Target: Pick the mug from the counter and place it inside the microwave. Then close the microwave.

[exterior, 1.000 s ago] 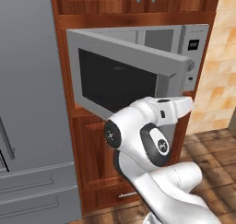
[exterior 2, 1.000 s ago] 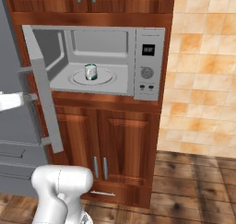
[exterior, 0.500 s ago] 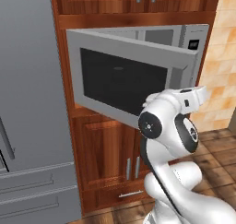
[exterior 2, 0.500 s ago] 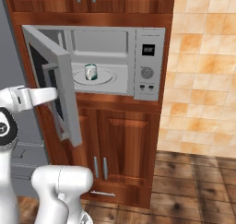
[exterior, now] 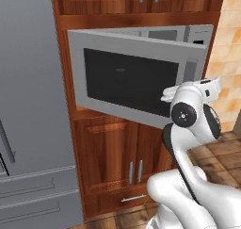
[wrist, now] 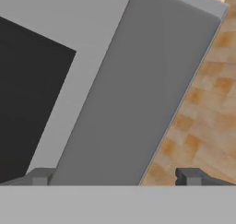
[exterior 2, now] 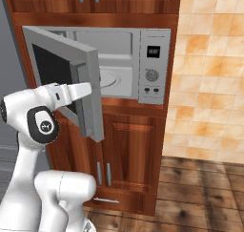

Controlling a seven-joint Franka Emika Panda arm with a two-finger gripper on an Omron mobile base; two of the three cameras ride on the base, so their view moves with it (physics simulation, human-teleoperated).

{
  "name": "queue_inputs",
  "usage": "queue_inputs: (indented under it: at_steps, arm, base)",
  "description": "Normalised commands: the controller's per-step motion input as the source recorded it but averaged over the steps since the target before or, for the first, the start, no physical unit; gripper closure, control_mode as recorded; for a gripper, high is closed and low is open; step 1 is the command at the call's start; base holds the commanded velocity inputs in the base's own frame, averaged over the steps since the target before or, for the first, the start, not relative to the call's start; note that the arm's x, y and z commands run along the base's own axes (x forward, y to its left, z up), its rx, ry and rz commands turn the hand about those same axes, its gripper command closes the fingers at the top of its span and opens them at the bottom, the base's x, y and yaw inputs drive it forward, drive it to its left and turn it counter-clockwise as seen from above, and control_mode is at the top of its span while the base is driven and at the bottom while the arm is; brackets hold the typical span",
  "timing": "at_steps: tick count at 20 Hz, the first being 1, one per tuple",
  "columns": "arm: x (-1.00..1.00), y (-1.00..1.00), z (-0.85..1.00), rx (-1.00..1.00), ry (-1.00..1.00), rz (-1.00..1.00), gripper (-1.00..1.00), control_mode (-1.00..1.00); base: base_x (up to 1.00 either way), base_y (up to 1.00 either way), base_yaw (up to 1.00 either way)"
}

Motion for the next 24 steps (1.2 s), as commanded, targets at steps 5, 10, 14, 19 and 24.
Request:
queue_inputs:
  at_steps: [5,10,14,19,24]
  arm:
    - [0.51,-0.5,0.0,0.0,0.08,0.13,-1.0,-1.0]
    - [0.61,-0.52,0.01,0.01,0.06,0.1,-1.0,-1.0]
    - [0.41,-0.38,0.19,0.0,0.07,0.06,-1.0,-1.0]
    - [0.36,-0.35,0.21,0.0,0.07,0.05,-1.0,-1.0]
    - [0.41,-0.33,0.16,0.0,0.08,0.03,-1.0,-1.0]
  base:
    - [0.0,0.0,0.0]
    - [0.0,0.0,0.0]
    - [0.0,0.0,0.0]
    - [0.0,0.0,0.0]
    - [0.0,0.0,0.0]
